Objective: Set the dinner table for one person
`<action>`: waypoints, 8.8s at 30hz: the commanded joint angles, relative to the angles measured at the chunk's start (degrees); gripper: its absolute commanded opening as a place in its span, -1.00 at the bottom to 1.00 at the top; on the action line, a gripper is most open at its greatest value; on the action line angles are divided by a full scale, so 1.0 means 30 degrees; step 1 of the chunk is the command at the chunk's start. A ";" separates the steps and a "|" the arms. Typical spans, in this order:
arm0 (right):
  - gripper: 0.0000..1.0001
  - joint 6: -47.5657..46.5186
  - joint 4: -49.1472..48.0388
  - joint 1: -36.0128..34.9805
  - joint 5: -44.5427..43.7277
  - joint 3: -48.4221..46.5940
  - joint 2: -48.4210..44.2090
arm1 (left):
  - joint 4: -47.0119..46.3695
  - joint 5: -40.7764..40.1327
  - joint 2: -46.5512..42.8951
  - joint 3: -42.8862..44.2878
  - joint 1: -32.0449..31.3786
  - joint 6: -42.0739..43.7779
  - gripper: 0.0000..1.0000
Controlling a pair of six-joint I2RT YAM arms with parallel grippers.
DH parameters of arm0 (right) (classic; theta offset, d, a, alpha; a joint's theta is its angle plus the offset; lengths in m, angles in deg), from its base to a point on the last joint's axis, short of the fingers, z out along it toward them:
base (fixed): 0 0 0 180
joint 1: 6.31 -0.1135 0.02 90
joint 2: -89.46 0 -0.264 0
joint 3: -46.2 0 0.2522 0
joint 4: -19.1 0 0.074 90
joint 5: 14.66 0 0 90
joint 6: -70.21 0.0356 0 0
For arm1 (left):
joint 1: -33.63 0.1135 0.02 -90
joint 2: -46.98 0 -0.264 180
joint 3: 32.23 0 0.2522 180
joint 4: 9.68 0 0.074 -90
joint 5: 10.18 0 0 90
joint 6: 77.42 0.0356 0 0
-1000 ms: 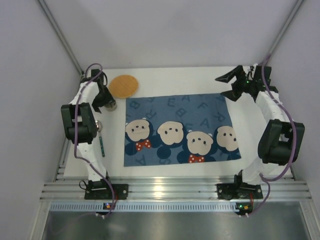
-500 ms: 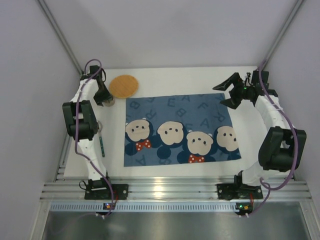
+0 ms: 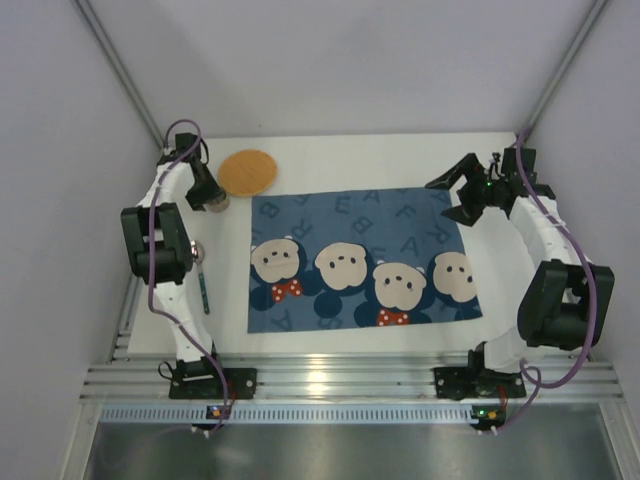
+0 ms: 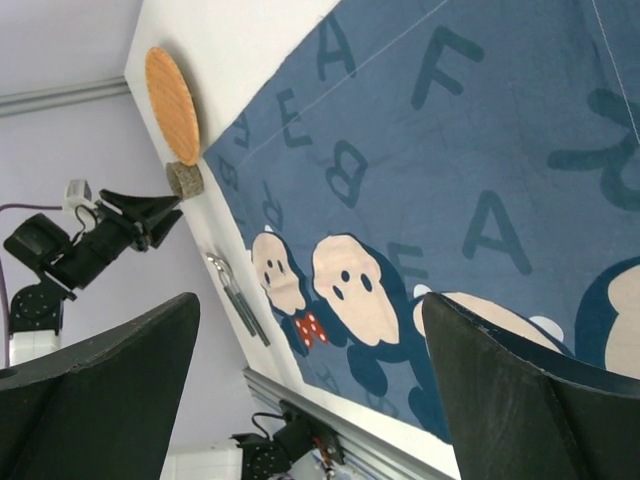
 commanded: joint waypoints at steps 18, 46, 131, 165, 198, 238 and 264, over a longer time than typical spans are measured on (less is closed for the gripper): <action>0.86 -0.1138 0.0471 -0.0147 -0.0212 0.0505 -0.0457 | -0.1813 0.0291 0.1254 0.1613 0.0544 -0.1168 -0.06; 0.86 -0.4681 0.5447 -0.5292 -0.3168 -0.9036 0.4689 | 0.0349 0.2960 0.0202 0.4482 -0.1644 0.1845 -1.00; -1.00 -0.6911 0.9263 -0.3018 -1.2634 -1.3792 1.3808 | 0.2699 0.0936 -0.4633 0.2201 -0.8572 0.0384 0.96; -1.00 -0.5006 0.8814 -0.3487 -1.1598 -1.2350 1.4513 | 0.1293 0.2723 -0.3083 0.0998 -0.2856 0.0031 0.94; 0.39 -0.4947 1.2480 -0.3545 -1.3893 -0.9604 0.5582 | -0.3481 0.5095 0.3833 0.3021 -0.0337 -0.2691 0.85; 0.35 -0.4684 1.2190 -0.2959 -1.3835 -0.8225 0.2737 | -2.6699 1.8542 0.4480 -0.3688 0.2360 -1.6655 -1.00; 0.36 -0.6674 1.0433 -0.0939 -1.2576 -0.3745 -0.0222 | -1.1393 1.7725 -0.4077 -1.1217 -0.8801 -0.2196 -1.00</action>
